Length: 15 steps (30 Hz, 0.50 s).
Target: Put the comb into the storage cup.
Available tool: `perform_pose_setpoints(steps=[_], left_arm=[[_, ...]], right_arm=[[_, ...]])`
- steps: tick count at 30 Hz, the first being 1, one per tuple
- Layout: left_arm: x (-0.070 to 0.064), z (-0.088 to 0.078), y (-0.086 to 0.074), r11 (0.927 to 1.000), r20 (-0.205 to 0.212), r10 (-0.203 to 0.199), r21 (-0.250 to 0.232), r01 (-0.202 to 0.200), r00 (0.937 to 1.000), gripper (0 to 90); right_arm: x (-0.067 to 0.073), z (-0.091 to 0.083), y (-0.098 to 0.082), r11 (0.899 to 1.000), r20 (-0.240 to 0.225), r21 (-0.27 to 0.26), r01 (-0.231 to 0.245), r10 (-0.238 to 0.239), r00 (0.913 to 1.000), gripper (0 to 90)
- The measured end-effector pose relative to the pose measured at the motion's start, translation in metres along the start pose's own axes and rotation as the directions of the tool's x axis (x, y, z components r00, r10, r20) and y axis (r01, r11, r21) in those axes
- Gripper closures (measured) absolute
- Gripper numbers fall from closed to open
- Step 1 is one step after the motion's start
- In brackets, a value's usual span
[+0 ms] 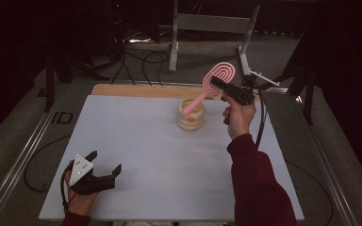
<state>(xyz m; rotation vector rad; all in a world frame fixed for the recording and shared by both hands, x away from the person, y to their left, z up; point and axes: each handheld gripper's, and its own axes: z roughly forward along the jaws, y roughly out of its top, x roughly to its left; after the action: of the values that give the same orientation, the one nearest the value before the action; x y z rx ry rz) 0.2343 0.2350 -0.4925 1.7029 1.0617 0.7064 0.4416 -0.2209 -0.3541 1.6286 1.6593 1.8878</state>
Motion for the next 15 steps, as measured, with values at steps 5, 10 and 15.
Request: perform_pose_setpoints(steps=[5, 10, 15], left_arm=[[0.0005, -0.0005, -0.0001, 1.0000, -0.003, -0.004, -0.005, 0.004, 1.0000, 1.0], [0.0009, -0.0003, -0.0004, 1.0000, 0.000, -0.004, -0.005, 0.004, 1.0000, 0.9], [0.0009, -0.0007, -0.0006, 1.0000, 0.000, -0.007, -0.007, 0.007, 1.0000, 0.9]], right_arm=[[-0.0030, 0.0011, 0.0014, 1.000, 0.018, -0.005, 0.008, -0.007, 0.9998, 64.1], [-0.0030, 0.0020, 0.0016, 1.000, 0.021, -0.009, 0.009, -0.009, 0.9997, 64.1], [-0.0035, 0.0035, 0.0016, 1.000, 0.023, -0.014, 0.007, -0.006, 0.9997, 64.1]])
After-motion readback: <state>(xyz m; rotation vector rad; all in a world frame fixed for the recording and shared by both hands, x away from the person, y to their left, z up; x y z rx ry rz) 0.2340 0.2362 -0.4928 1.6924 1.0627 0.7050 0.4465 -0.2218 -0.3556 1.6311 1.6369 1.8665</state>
